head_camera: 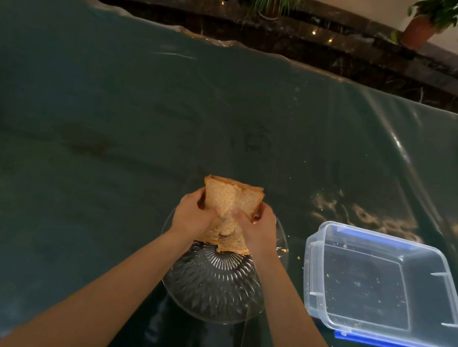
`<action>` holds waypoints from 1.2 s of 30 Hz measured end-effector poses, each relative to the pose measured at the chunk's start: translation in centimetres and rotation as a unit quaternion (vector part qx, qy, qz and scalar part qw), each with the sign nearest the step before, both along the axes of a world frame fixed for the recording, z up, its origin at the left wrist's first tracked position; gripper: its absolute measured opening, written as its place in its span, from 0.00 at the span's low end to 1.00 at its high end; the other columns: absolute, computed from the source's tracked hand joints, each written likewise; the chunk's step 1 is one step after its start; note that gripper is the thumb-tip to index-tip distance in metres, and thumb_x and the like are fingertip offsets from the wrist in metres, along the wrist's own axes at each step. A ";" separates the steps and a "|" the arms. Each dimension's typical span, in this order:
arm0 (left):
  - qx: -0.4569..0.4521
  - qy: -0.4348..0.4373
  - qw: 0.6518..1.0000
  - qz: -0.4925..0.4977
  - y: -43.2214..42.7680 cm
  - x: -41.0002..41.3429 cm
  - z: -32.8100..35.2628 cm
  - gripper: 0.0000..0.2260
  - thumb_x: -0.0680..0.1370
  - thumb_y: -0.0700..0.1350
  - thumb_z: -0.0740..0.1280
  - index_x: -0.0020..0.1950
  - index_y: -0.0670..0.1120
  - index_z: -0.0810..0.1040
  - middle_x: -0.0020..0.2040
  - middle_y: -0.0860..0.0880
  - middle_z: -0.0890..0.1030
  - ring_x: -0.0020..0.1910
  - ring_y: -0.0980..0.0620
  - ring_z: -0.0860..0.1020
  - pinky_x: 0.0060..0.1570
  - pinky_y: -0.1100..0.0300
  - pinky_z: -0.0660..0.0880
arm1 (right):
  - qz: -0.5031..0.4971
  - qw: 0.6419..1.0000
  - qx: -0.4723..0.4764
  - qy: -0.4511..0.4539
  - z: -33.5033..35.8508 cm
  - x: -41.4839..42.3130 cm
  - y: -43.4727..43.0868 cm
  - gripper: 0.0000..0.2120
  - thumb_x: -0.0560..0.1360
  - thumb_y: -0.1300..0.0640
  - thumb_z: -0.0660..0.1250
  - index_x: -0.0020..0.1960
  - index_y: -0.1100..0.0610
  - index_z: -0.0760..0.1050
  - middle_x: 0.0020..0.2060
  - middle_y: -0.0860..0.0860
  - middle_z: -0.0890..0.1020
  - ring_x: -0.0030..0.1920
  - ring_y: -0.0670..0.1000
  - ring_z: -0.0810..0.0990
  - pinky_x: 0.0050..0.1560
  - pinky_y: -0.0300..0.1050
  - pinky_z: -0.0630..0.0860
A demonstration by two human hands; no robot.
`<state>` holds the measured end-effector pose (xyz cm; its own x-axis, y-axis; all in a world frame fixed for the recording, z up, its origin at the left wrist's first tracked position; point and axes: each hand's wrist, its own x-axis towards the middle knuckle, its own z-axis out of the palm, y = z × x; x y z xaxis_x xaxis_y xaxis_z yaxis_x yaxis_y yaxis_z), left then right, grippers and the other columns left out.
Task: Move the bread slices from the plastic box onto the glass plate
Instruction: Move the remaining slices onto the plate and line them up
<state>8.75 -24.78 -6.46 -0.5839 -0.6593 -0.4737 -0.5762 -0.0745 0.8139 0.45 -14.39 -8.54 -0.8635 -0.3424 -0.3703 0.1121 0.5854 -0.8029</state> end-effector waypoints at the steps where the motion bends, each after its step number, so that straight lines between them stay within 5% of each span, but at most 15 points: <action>1: -0.002 0.002 1.000 -0.001 0.0 0.0 -0.1 0.21 0.74 0.40 0.67 0.67 0.46 0.75 0.54 0.50 0.81 0.52 0.51 0.80 0.47 0.63 0.76 | 0.001 1.000 0.003 0.002 0.0 0.1 0.0 0.31 0.70 0.52 0.72 0.67 0.60 0.66 0.62 0.58 0.74 0.61 0.56 0.74 0.63 0.54 0.73; 4: -0.021 0.003 1.000 -0.010 0.0 -0.2 -0.2 0.16 0.74 0.39 0.67 0.63 0.44 0.77 0.48 0.51 0.81 0.44 0.55 0.79 0.40 0.64 0.76 | -0.001 1.000 0.009 0.005 0.1 0.2 0.0 0.30 0.70 0.51 0.71 0.68 0.60 0.66 0.62 0.58 0.74 0.62 0.57 0.73 0.64 0.56 0.72; 7: -0.037 -0.018 0.999 -0.005 0.4 -0.1 -0.2 0.18 0.73 0.41 0.67 0.63 0.40 0.77 0.58 0.39 0.79 0.55 0.42 0.80 0.56 0.48 0.78 | -0.002 0.999 0.020 0.039 0.2 0.9 0.2 0.30 0.71 0.48 0.70 0.67 0.60 0.67 0.62 0.57 0.74 0.63 0.57 0.72 0.65 0.57 0.71; 11: -0.042 -0.022 0.999 0.000 1.1 0.2 -0.2 0.18 0.73 0.39 0.67 0.60 0.33 0.76 0.60 0.31 0.76 0.58 0.33 0.77 0.58 0.42 0.75 | -0.012 0.995 0.037 0.092 0.5 2.1 0.7 0.26 0.72 0.49 0.68 0.66 0.59 0.69 0.60 0.56 0.72 0.61 0.56 0.71 0.62 0.54 0.73; 17: -0.057 -0.022 0.998 0.018 1.4 0.1 0.6 0.16 0.73 0.38 0.66 0.59 0.35 0.77 0.61 0.38 0.75 0.56 0.41 0.79 0.55 0.49 0.77 | -0.025 0.995 0.012 0.093 1.3 2.3 0.2 0.15 0.73 0.57 0.67 0.58 0.61 0.73 0.53 0.56 0.73 0.53 0.54 0.73 0.51 0.44 0.71; 23: -0.050 -0.033 0.998 0.017 1.6 0.5 1.2 0.14 0.73 0.38 0.64 0.58 0.37 0.78 0.60 0.35 0.77 0.56 0.37 0.79 0.56 0.45 0.77 | -0.030 0.995 0.007 0.100 1.6 2.9 0.3 0.16 0.73 0.56 0.67 0.59 0.60 0.73 0.51 0.53 0.72 0.49 0.49 0.72 0.47 0.40 0.67; 30: -0.043 -0.030 0.998 0.020 2.1 1.8 1.4 0.11 0.74 0.39 0.65 0.55 0.42 0.79 0.59 0.42 0.77 0.52 0.47 0.79 0.48 0.55 0.76 | -0.031 0.996 0.007 0.089 1.5 3.7 0.9 0.15 0.73 0.56 0.67 0.58 0.61 0.73 0.51 0.54 0.73 0.47 0.50 0.72 0.46 0.40 0.67; 36: -0.050 -0.041 0.998 0.010 2.4 2.1 1.0 0.12 0.74 0.40 0.65 0.57 0.41 0.79 0.57 0.40 0.78 0.52 0.45 0.80 0.45 0.59 0.74 | -0.031 0.997 0.006 0.075 0.7 4.2 1.2 0.14 0.73 0.56 0.67 0.55 0.62 0.74 0.52 0.58 0.77 0.46 0.48 0.71 0.40 0.36 0.66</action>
